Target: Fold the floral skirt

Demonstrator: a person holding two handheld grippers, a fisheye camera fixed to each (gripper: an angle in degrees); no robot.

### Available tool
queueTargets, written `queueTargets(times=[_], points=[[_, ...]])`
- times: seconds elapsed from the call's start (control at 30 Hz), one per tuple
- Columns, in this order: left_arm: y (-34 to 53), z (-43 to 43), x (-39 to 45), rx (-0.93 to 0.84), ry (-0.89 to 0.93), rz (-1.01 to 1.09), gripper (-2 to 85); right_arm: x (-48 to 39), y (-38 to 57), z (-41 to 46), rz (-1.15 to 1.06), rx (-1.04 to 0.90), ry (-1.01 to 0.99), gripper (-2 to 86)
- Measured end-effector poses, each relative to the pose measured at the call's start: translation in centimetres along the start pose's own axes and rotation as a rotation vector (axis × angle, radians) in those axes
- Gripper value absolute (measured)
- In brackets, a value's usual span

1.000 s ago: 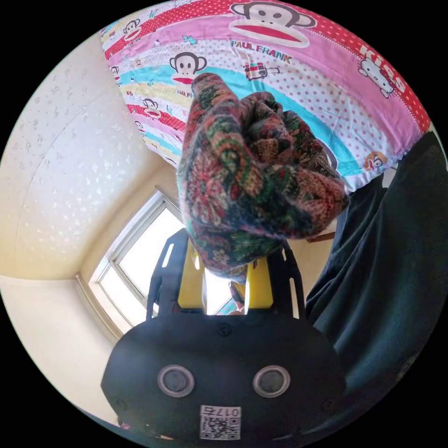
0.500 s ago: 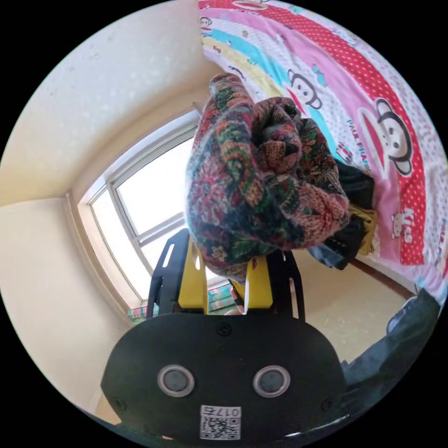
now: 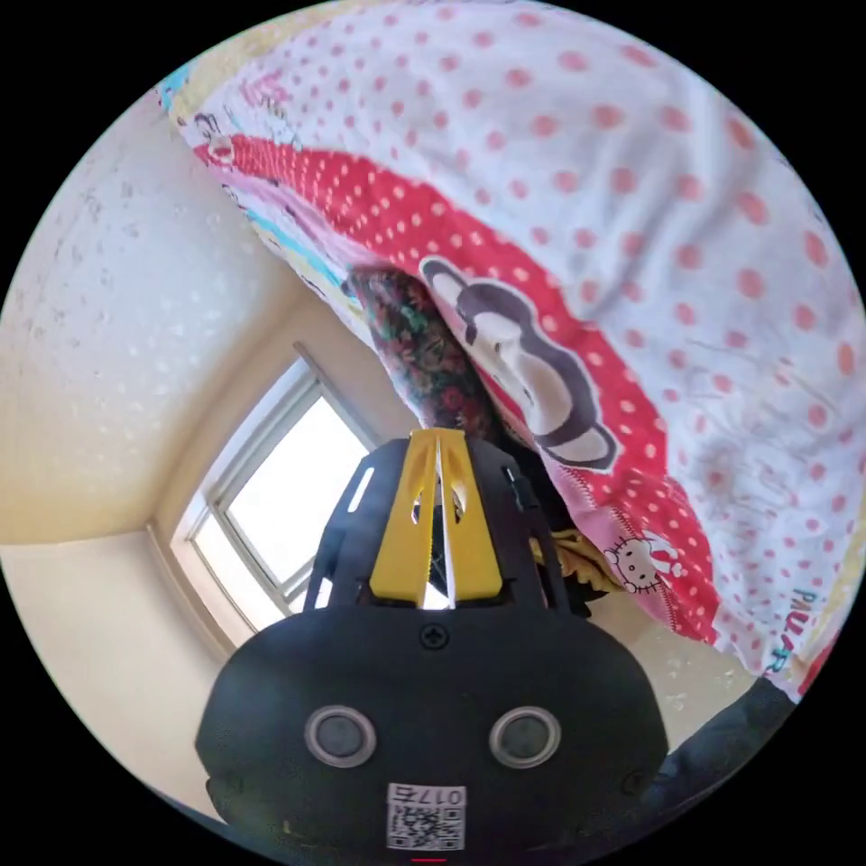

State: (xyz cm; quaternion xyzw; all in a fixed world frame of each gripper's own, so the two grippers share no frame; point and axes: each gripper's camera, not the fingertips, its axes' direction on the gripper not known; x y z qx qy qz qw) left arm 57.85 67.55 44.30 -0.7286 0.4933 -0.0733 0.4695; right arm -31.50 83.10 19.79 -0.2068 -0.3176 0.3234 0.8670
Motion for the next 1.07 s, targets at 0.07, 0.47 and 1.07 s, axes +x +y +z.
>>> queueTargets(times=[0.07,0.47,1.07], points=[[3.1,-0.3,-2.1,-0.066,-0.036,-0.065,-0.3,3.4,3.2,-6.3,0.001,0.083,-0.167,1.1],[2.2,-3.0,19.8,-0.409,-0.453,0.716,-1.0,-19.1,24.6,-38.6,-0.771,0.537,-0.139,0.1],[46.3,32.7,36.0,-0.933,-0.524,1.448,-1.0,-8.6,39.3,-49.2,-0.902,0.525,0.559,0.3]])
